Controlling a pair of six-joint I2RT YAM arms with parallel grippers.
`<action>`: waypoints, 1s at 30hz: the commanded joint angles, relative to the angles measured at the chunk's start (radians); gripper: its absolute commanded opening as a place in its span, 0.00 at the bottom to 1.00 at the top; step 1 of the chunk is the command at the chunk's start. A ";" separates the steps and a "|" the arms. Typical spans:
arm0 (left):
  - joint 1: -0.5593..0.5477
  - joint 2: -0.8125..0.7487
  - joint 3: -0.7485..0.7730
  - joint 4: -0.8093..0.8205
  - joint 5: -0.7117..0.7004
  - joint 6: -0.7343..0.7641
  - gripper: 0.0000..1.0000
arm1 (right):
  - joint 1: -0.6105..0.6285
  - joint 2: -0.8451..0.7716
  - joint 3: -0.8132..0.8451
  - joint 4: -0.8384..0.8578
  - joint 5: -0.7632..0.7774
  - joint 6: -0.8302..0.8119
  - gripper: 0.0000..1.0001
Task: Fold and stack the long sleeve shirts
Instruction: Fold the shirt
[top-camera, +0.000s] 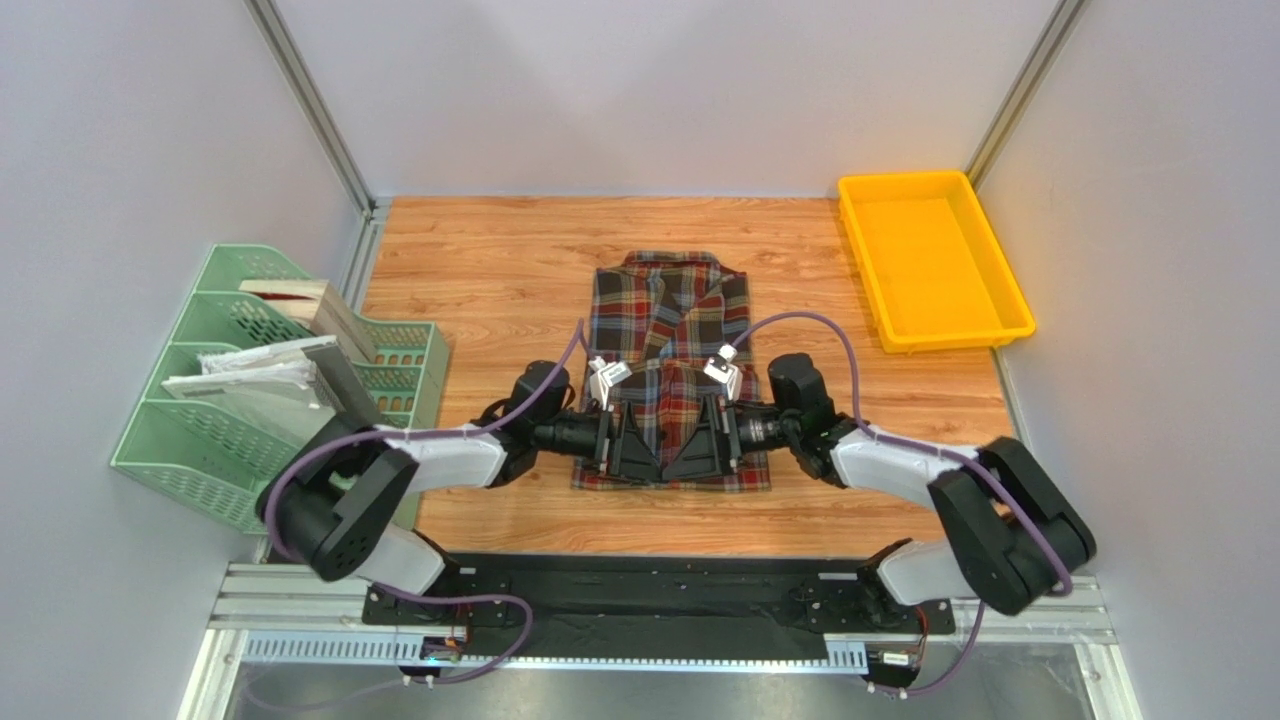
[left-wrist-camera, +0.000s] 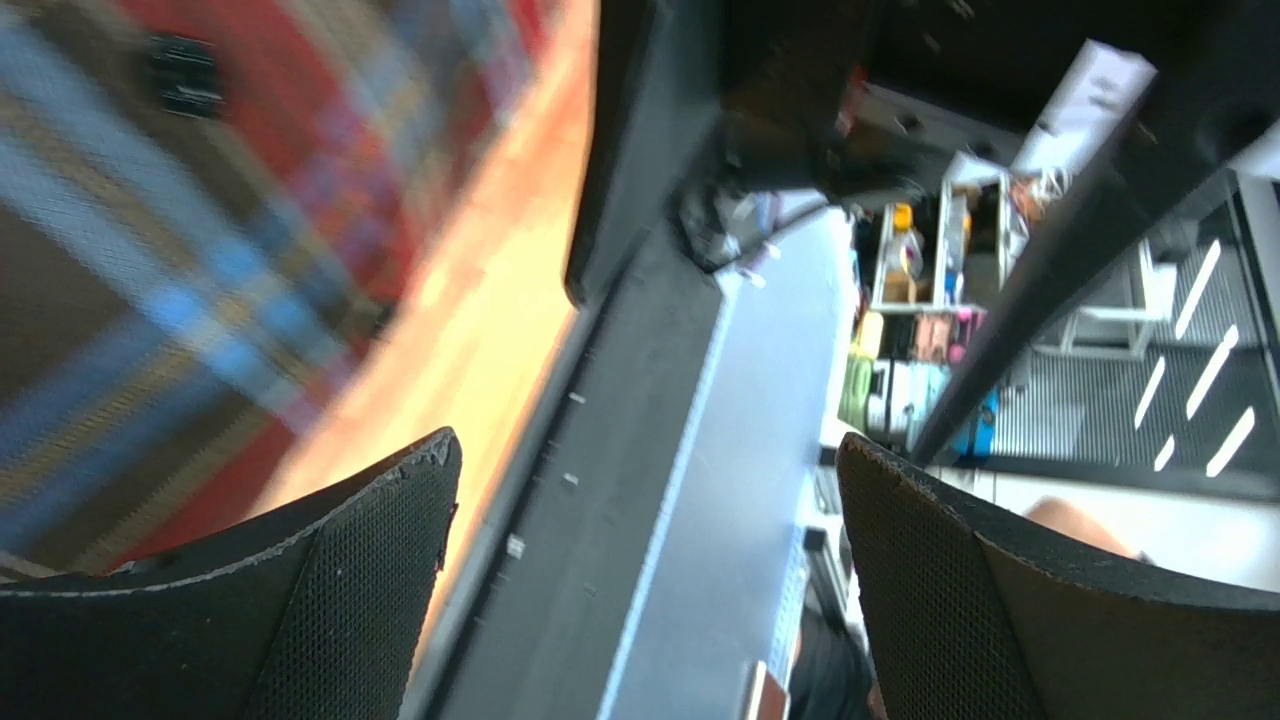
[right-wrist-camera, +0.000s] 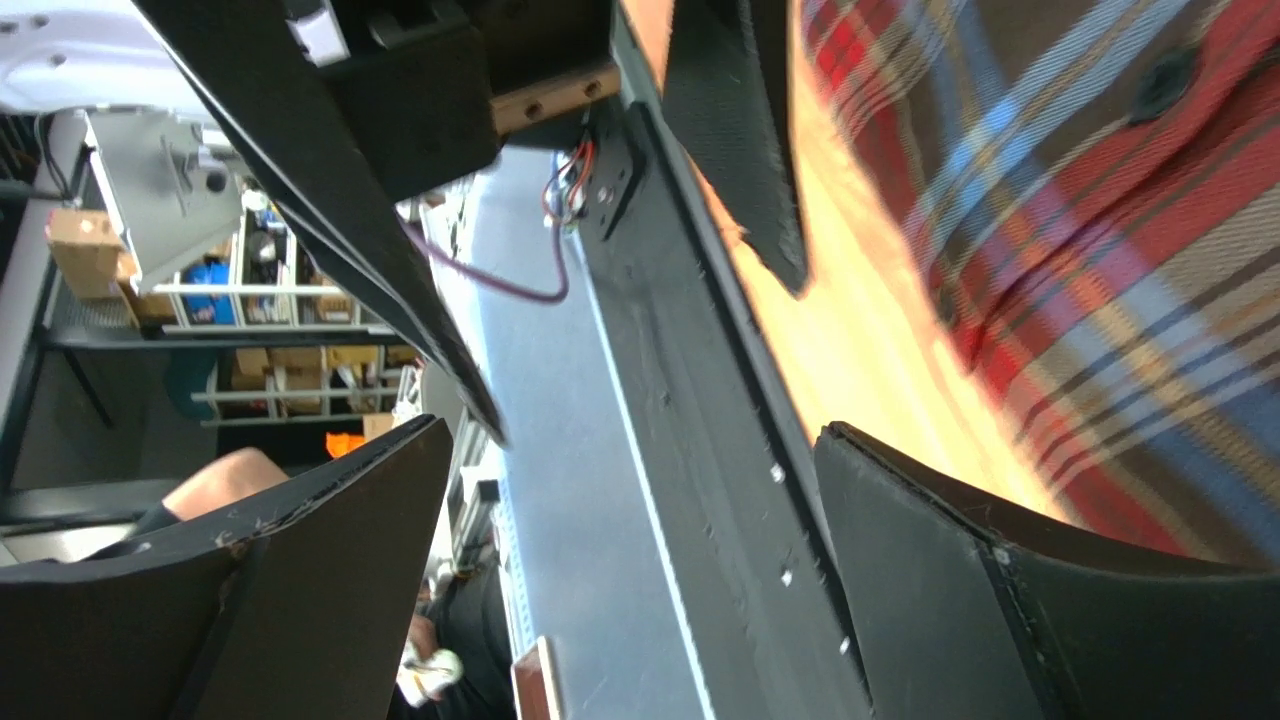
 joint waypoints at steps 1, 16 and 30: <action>0.003 0.169 0.005 0.167 -0.093 -0.056 0.99 | 0.008 0.124 -0.021 0.218 0.098 0.090 1.00; 0.049 0.258 -0.012 0.147 -0.119 -0.064 0.98 | -0.055 0.357 0.003 0.168 -0.003 0.084 1.00; 0.199 0.147 -0.041 -0.115 -0.150 0.036 0.97 | -0.219 0.359 0.059 -0.246 -0.064 -0.212 1.00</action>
